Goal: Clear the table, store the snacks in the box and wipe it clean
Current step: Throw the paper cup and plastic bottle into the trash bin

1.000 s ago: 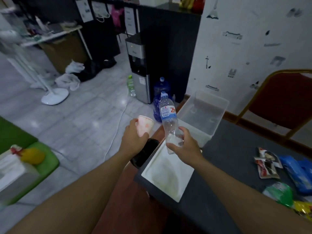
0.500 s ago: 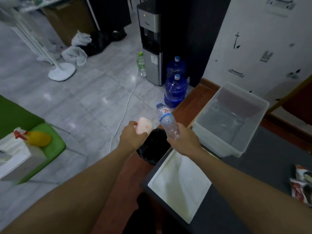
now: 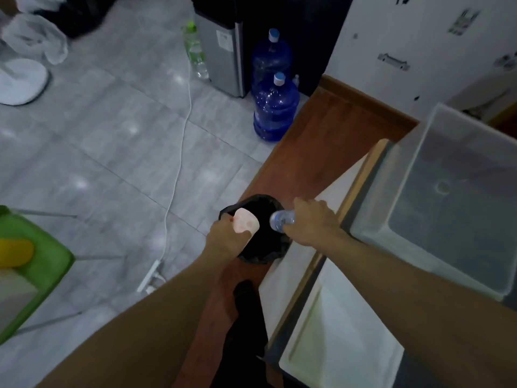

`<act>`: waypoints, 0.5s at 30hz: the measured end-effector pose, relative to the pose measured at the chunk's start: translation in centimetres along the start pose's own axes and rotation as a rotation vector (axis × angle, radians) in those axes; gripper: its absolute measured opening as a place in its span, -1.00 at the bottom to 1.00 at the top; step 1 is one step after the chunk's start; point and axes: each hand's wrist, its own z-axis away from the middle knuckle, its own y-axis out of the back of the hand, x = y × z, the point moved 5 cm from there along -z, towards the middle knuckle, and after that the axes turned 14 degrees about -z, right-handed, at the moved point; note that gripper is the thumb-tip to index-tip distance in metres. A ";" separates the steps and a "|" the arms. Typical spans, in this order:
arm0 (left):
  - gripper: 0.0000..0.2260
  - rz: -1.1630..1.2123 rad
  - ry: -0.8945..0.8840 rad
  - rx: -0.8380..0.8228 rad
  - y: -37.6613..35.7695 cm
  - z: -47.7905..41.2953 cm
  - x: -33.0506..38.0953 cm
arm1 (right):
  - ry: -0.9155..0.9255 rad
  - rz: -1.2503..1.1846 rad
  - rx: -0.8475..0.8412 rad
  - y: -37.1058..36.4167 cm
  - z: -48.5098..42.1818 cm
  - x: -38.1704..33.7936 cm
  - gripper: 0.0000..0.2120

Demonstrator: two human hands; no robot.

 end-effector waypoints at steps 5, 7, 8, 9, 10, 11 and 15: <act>-0.47 -0.018 0.013 -0.085 -3.4 -4.5 -1.4 | -0.083 0.013 -0.058 -3.9 -3.2 0.7 -0.64; -0.48 -0.037 0.008 -0.103 -4.5 -6.2 -1.7 | -0.109 0.014 -0.076 -5.3 -4.4 0.8 -0.61; -0.48 -0.027 0.002 -0.115 -4.9 -7.1 -1.7 | -0.122 0.006 -0.089 -6.0 -5.0 0.9 -0.56; -0.47 -0.001 -0.006 -0.134 -5.4 -7.9 -1.7 | -0.139 -0.003 -0.110 -6.7 -5.5 1.0 -0.49; -0.46 0.024 -0.013 -0.156 -5.9 -8.6 -1.7 | -0.158 -0.008 -0.134 -7.4 -6.0 1.2 -0.41; -0.42 0.036 -0.020 -0.181 -6.2 -9.2 -1.7 | -0.177 -0.006 -0.160 -8.0 -6.4 1.5 -0.32; -0.34 -0.024 -0.048 -0.262 -6.6 -10.5 -2.5 | -0.216 0.017 -0.245 -9.5 -7.1 2.2 -0.27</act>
